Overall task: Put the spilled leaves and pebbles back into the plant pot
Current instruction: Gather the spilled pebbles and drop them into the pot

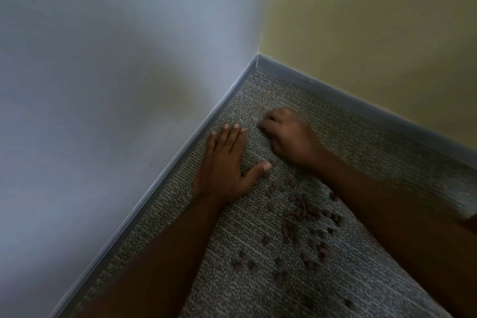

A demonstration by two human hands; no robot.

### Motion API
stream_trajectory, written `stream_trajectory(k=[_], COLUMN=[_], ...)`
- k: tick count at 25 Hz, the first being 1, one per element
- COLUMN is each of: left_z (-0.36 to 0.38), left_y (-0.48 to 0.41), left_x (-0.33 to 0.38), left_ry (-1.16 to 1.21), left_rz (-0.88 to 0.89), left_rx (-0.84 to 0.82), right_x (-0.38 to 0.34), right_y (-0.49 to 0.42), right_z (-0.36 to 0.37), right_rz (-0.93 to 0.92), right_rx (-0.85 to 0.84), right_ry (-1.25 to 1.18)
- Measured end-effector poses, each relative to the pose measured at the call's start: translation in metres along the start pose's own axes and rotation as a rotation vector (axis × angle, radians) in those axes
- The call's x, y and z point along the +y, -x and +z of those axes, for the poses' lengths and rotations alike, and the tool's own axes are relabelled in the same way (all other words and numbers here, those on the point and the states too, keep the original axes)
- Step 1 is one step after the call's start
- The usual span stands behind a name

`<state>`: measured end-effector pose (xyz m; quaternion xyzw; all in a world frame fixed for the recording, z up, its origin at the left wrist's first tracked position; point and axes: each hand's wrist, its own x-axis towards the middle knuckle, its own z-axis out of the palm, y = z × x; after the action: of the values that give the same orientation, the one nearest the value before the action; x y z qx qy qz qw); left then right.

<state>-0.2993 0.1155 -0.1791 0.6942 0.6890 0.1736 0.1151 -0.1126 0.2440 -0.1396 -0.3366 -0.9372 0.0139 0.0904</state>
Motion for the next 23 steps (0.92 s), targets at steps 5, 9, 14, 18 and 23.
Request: stream_trajectory(k=[5, 9, 14, 18, 23], left_z=[0.001, 0.000, 0.002, 0.001, 0.003], left_y=[-0.001, 0.000, 0.001, 0.002, 0.000], left_x=[0.000, 0.000, -0.001, 0.000, 0.001], left_ry=[-0.005, 0.001, 0.001, -0.021, -0.092], left_rz=[0.007, 0.005, 0.016, 0.028, 0.069], left_rx=[0.004, 0.004, 0.023, 0.022, -0.040], right_x=[0.017, 0.006, -0.023, -0.039, 0.009], right_y=[0.001, -0.008, 0.064, 0.117, 0.119], right_z=[-0.011, 0.000, 0.008, 0.002, -0.012], right_rz=[0.220, 0.240, 0.055, -0.075, 0.337], right_rx=[0.109, -0.258, -0.228, -0.173, -0.181], right_ry=[-0.083, -0.181, -0.186, -0.202, -0.176])
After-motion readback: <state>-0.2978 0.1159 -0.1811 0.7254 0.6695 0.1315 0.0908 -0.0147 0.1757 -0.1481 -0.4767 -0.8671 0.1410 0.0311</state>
